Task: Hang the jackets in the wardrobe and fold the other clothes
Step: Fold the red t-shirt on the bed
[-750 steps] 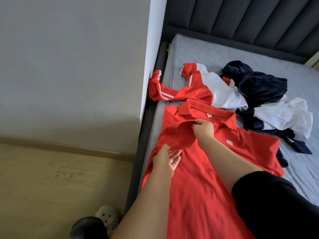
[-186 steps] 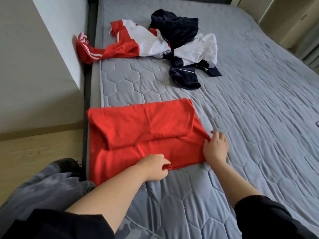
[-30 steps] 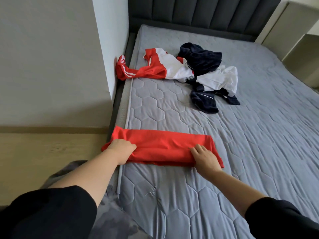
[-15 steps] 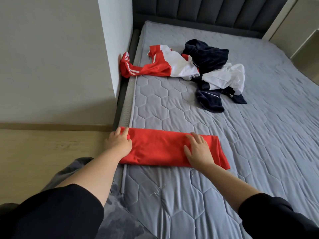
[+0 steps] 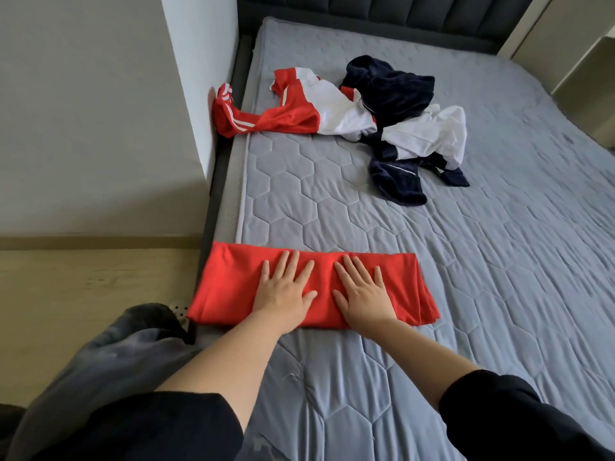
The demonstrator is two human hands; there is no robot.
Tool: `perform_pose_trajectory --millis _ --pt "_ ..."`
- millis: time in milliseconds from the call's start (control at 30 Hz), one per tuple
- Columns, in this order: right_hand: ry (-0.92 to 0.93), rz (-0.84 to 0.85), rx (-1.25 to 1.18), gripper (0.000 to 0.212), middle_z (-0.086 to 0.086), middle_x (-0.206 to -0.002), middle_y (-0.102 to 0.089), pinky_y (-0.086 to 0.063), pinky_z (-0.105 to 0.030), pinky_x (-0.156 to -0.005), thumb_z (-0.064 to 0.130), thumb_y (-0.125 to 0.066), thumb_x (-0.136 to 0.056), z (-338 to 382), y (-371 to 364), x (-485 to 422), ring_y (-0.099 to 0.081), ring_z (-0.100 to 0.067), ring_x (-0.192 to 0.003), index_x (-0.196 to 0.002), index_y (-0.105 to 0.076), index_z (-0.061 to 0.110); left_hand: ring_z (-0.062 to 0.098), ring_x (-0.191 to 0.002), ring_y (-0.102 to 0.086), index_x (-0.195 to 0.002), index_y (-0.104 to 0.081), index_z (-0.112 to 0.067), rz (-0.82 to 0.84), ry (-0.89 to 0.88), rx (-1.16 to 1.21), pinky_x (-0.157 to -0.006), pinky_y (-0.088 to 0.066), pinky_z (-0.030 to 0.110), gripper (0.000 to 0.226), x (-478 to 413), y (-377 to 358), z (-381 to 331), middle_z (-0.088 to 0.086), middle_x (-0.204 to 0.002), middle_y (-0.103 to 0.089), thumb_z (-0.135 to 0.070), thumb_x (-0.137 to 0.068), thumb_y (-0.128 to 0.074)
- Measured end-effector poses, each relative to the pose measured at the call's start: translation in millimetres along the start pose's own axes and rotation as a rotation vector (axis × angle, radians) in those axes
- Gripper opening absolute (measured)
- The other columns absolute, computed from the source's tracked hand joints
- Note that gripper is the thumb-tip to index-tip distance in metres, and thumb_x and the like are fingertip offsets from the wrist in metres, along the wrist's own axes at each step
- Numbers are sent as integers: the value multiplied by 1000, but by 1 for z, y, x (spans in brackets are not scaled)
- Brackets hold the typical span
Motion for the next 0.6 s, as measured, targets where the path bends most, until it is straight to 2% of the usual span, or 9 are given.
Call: perform_pose_trajectory --millis 100,200,333,400,500,567,600 --pt "-77 3 -9 58 6 -159 -6 4 -43 -116 49 -24 -98 -22 -4 5 -1 -12 -146 -151 -13 29 22 -146 7 -151 -1 -31 41 30 -35 -114 3 50 64 0 -14 0 4 -159 4 -54 -96 -26" --pt "-314 -6 -143 56 5 -159 -7 2 -43 -116 47 -25 -98 -49 -8 9 -3 -13 -146 -150 -14 30 20 -146 9 -150 1 -35 55 38 -24 -114 5 50 64 -2 -15 5 1 -159 6 -57 -95 -23" --pt "-619 19 -292 57 1 -159 -6 0 -46 -115 44 -22 -99 -82 -12 17 -2 -15 -146 -151 -13 21 19 -145 11 -149 3 -38 73 44 -9 -113 7 50 63 0 -15 8 -2 -159 7 -59 -94 -21" --pt "-767 -62 -400 59 -8 -157 -15 -10 -44 -114 44 -28 -98 -94 -7 23 -13 -24 -144 -149 -20 14 18 -145 11 -149 3 -38 86 42 -6 -113 6 50 63 0 -15 9 -2 -159 8 -59 -94 -21" --pt "-899 -140 -538 53 -18 -136 -44 -29 -43 -102 43 -38 -97 -109 2 21 -37 -34 -128 -131 -45 3 18 -145 10 -149 2 -37 97 43 -4 -114 5 51 63 0 -15 10 -1 -159 7 -58 -95 -21" --pt "-887 -142 -728 46 -18 -103 -59 -38 -38 -83 39 -39 -98 -112 7 11 -52 -34 -107 -103 -59 -2 19 -146 10 -149 2 -36 97 40 -5 -114 5 51 63 -1 -15 11 -1 -159 7 -58 -95 -21" --pt "-870 -147 -809 46 -14 -81 -58 -37 -35 -70 37 -41 -98 -113 9 6 -55 -32 -90 -82 -59 -1 19 -146 10 -149 2 -36 97 39 -5 -114 4 50 63 -1 -15 10 -1 -159 7 -58 -95 -21"
Point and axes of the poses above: each hand's wrist, its own x-axis away from the middle knuckle, its own y-axis out of the back of the hand, z = x × y, the point moved 4 cm from there along -x, towards the middle knuckle
